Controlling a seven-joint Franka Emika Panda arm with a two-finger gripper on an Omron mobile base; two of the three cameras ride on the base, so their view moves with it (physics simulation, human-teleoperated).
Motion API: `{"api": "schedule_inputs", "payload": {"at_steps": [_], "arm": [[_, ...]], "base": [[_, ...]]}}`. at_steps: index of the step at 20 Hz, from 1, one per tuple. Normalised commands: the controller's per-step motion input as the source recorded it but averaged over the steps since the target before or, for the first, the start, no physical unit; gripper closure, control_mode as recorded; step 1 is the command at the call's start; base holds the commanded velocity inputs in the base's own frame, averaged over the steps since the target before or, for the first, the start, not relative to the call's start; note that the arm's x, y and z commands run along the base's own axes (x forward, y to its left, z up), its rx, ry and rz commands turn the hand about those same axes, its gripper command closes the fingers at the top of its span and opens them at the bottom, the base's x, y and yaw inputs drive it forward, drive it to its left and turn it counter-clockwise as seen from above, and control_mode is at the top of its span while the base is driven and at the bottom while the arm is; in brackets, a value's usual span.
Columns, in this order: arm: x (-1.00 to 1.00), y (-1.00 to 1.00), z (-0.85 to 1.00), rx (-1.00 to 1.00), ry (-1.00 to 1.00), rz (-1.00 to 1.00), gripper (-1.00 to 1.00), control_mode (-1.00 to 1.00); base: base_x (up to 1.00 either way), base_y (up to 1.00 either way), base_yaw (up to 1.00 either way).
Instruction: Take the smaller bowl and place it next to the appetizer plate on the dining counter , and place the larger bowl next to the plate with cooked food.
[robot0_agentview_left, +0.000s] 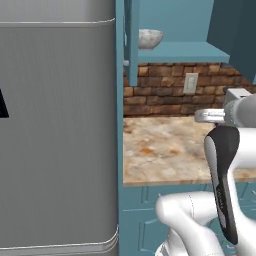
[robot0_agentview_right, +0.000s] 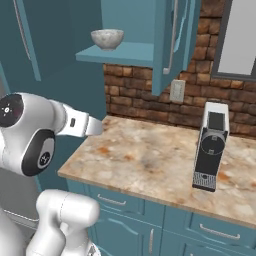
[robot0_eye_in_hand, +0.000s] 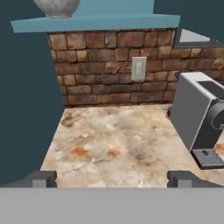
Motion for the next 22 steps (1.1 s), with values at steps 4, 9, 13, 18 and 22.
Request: {"api": "schedule_inputs", "payload": {"at_steps": [4,9,13,18,22], "arm": [[0.00,0.42,0.10,0.10,-0.03,-0.11,-1.00,-1.00],[-0.02,0.04,0.07,0.40,0.00,-0.05,-1.00,-1.00],[0.00,0.04,0.24,0.38,0.00,0.00,-1.00,-1.00],[0.03,0.02,0.49,0.20,0.01,0.02,-1.00,-1.00],[0.44,0.00,0.53,0.10,0.00,0.03,-1.00,-1.00]], "base": [[0.00,0.00,0.00],[0.00,0.00,0.00],[0.00,0.00,0.00],[0.00,0.00,0.00],[0.00,0.00,0.00]]}}
